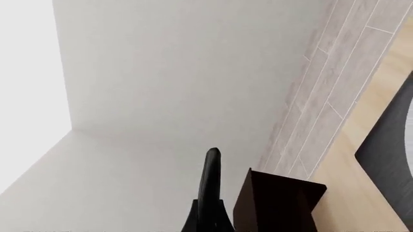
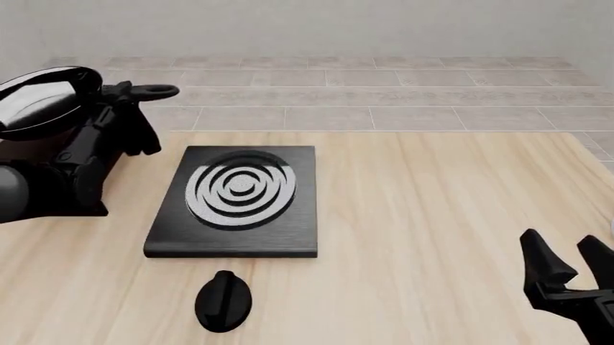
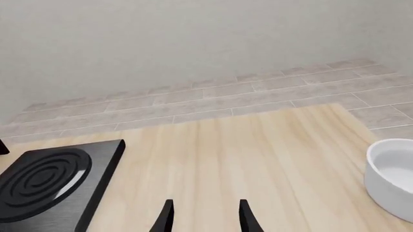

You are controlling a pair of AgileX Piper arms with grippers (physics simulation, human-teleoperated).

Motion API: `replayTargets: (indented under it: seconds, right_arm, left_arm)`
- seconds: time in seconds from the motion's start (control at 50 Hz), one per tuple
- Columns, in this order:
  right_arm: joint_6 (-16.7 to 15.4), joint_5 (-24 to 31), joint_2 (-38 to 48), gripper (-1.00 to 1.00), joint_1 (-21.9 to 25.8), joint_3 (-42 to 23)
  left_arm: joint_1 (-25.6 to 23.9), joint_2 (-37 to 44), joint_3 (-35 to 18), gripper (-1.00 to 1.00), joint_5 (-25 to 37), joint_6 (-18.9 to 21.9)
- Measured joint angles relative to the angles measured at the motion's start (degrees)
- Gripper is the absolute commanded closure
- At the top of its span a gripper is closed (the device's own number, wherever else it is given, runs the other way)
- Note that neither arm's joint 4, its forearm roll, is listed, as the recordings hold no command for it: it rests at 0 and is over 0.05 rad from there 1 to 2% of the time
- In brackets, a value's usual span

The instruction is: Put the frying pan on top of the cabinet.

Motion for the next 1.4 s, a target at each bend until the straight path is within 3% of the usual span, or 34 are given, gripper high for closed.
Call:
replayTargets:
  seconds: [1.4]
  right_arm:
    - [-0.2, -0.2, 0.3, -1.00, 0.0, 0.0]
  left_arm:
    - [2.0, 6.1, 2.2, 1.00, -5.8, -1.3]
